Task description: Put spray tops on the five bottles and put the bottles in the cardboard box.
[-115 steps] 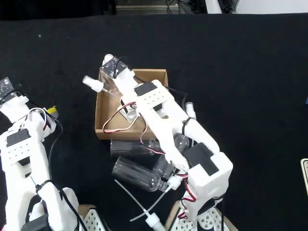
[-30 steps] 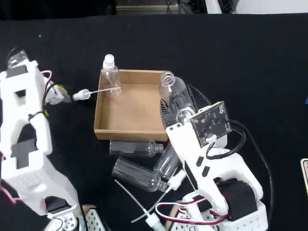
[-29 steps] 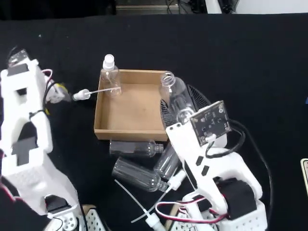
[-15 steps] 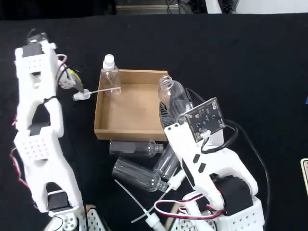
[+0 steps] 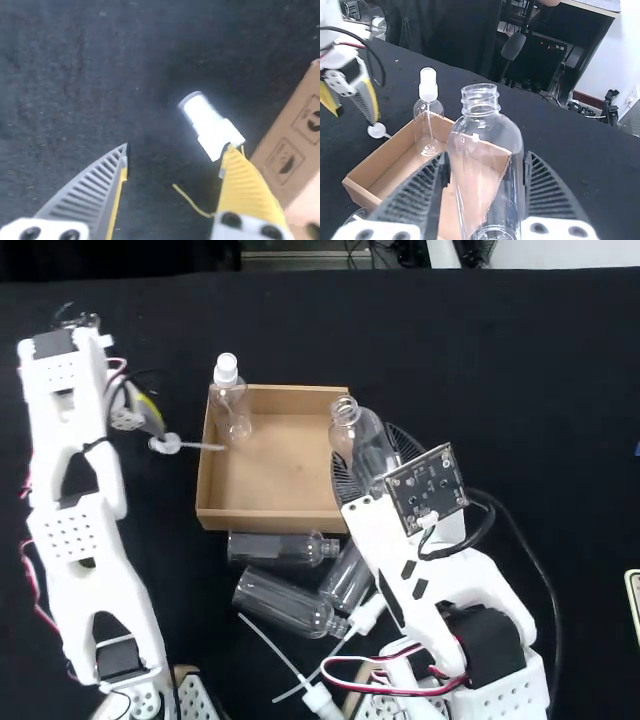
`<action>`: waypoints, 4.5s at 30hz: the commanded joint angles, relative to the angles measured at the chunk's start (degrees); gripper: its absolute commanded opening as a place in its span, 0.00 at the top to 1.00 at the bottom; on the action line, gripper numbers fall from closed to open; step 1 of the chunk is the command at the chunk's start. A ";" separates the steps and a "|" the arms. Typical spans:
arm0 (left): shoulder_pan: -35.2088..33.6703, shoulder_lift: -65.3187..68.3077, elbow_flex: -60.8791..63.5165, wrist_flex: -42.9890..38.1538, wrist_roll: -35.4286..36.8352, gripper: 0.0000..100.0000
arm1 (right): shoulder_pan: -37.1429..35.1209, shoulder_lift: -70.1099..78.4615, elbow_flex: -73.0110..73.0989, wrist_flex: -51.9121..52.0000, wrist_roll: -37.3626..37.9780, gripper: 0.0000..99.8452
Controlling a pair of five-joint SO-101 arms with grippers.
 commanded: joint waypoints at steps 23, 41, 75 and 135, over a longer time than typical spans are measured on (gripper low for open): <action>0.22 -6.42 -0.84 0.35 -41.67 0.72 | 0.79 -1.10 -0.40 -1.93 -0.18 0.86; 3.30 -6.24 12.35 -9.85 -49.41 0.72 | 0.79 -1.10 -0.31 -1.67 -0.44 0.86; -2.86 -48.79 7.16 -0.18 -20.84 0.86 | -3.08 -1.27 0.48 -2.29 -6.42 0.86; 51.47 -75.16 26.33 -34.37 7.65 0.86 | -5.98 -18.33 13.93 -11.60 -11.52 0.86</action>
